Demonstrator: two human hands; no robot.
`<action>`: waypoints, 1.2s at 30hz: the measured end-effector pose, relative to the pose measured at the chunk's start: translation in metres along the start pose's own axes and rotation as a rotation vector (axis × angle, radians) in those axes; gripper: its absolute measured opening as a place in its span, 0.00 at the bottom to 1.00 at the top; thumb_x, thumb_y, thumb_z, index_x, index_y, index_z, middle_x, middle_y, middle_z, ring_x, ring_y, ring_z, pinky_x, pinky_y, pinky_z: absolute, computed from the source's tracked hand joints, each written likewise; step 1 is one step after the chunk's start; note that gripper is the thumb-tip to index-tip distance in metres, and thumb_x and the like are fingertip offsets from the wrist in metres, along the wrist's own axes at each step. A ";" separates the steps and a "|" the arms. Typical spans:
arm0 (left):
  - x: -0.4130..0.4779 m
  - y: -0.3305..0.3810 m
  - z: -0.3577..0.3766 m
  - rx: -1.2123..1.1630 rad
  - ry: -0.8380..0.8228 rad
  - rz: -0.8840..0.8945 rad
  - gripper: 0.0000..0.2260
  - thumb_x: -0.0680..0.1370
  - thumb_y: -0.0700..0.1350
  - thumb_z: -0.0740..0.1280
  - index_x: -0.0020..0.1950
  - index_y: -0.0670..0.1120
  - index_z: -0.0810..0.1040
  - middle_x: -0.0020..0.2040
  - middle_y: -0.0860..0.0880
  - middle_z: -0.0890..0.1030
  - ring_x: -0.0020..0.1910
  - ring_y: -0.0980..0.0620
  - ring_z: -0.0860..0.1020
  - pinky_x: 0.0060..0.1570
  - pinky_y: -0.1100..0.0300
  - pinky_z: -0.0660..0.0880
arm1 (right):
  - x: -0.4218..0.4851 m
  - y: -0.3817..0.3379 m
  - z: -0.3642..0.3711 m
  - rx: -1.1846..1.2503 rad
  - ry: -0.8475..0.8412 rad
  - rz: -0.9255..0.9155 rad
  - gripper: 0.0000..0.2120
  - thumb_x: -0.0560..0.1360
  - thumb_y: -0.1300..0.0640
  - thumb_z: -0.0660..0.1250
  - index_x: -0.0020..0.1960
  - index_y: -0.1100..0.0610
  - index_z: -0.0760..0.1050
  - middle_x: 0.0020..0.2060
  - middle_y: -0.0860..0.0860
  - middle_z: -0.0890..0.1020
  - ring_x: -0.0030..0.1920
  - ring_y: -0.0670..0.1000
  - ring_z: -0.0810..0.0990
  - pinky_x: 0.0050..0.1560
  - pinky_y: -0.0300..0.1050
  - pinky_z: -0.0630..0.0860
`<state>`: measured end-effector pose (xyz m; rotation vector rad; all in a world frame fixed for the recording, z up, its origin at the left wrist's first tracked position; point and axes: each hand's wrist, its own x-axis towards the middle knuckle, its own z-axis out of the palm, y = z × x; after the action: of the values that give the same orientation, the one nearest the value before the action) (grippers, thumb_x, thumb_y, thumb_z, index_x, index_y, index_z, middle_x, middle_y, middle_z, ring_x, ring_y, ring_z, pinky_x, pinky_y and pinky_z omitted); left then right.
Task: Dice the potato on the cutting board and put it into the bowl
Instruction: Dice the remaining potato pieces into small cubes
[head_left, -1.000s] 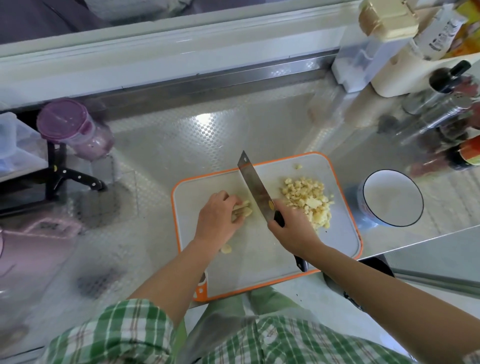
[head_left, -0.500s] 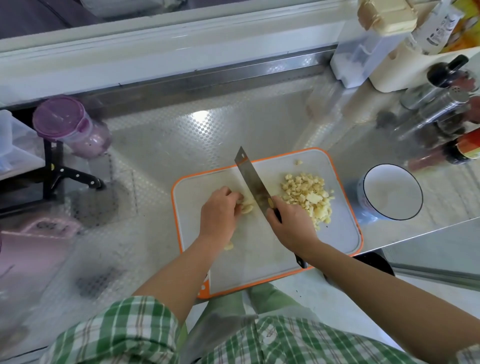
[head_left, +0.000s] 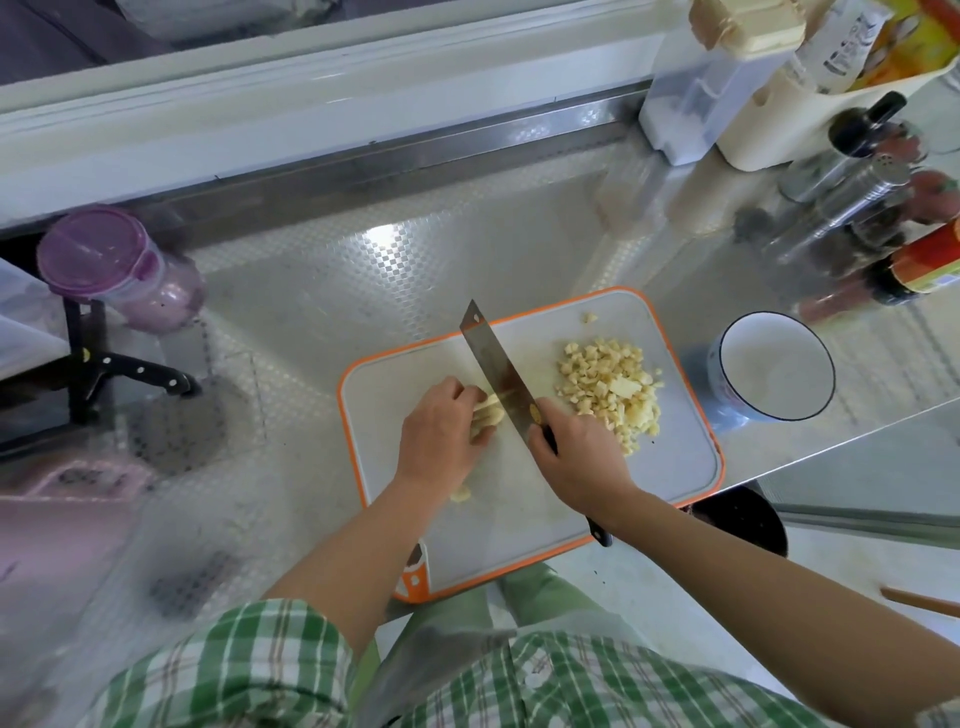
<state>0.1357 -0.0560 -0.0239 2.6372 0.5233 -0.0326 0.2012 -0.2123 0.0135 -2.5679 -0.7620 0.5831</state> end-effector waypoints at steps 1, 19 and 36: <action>0.000 0.000 0.001 0.008 0.006 0.006 0.12 0.71 0.49 0.73 0.51 0.47 0.79 0.45 0.47 0.75 0.46 0.46 0.76 0.38 0.54 0.74 | 0.001 -0.001 0.001 -0.008 -0.004 -0.001 0.08 0.79 0.57 0.58 0.41 0.57 0.65 0.24 0.51 0.67 0.25 0.55 0.67 0.26 0.44 0.60; 0.004 -0.003 0.003 -0.086 0.024 -0.008 0.10 0.71 0.49 0.74 0.48 0.47 0.82 0.44 0.49 0.77 0.45 0.48 0.76 0.39 0.54 0.74 | 0.011 -0.009 0.013 -0.029 0.014 0.030 0.06 0.81 0.56 0.55 0.45 0.53 0.60 0.25 0.52 0.68 0.27 0.57 0.68 0.27 0.47 0.61; 0.004 0.000 0.003 -0.109 0.030 -0.071 0.02 0.73 0.43 0.71 0.44 0.45 0.82 0.43 0.48 0.78 0.44 0.47 0.75 0.38 0.54 0.72 | 0.012 -0.018 0.027 -0.107 -0.033 0.031 0.08 0.81 0.55 0.54 0.57 0.56 0.67 0.30 0.51 0.70 0.32 0.57 0.70 0.34 0.47 0.65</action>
<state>0.1395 -0.0559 -0.0271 2.5159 0.6115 0.0125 0.1897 -0.1852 -0.0036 -2.6783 -0.7852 0.6114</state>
